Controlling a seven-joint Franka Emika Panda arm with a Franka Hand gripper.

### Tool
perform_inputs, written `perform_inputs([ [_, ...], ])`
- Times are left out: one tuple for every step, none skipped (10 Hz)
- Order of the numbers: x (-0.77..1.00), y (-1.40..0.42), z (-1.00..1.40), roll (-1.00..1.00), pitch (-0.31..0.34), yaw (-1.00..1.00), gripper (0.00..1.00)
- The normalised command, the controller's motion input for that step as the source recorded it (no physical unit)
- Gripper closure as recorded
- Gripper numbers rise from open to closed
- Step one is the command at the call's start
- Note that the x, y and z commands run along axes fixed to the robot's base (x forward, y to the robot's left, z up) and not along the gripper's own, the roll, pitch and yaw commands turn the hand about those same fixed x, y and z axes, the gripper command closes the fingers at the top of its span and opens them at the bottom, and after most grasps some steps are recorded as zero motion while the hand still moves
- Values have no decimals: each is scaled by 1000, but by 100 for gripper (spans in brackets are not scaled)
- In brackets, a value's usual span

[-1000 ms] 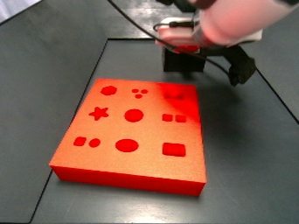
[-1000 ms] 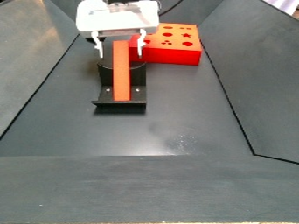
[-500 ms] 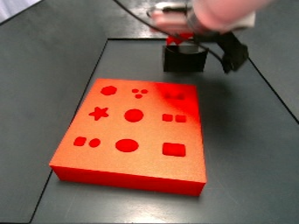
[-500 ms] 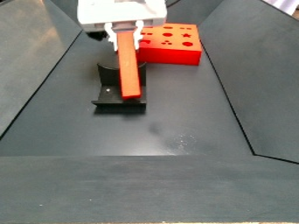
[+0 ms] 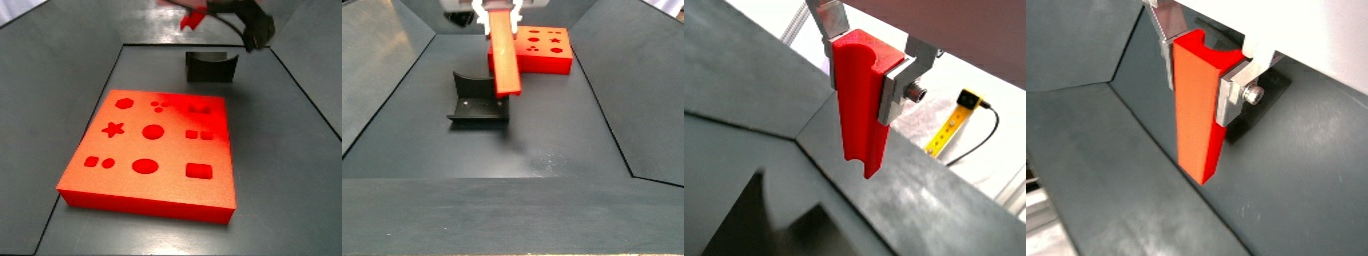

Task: Pick up the arch object. Move up. Place the arch object on the fixture. Regrasp the arch object. Rotate the arch object. Move to above the board. Insert the arch object.
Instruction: Rotate the arch object.

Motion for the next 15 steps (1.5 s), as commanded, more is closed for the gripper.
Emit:
perform_inputs([
  [-1000,171,683,-141,-114,-112,100],
  [-1000,161,641,-145,-106,-118,100],
  [-1000,137,544,-144,-87,-123,100],
  [-1000,125,456,-142,-75,-121,100],
  [-1000,110,327,-141,-61,-118,100],
  [-1000,105,283,-134,-53,-113,100],
  [-1000,85,226,-141,-33,-104,100],
  [-885,68,157,-150,-24,-96,100],
  [-765,60,105,-158,-27,-86,100],
  [-649,50,76,-156,-25,-78,100],
  [-531,40,59,-158,-25,-70,100],
  [-452,38,55,-157,-24,-65,100],
  [-248,33,41,-162,-36,-58,100],
  [-170,32,42,-161,-38,-55,100],
  [0,0,0,-983,-99,-1000,100],
])
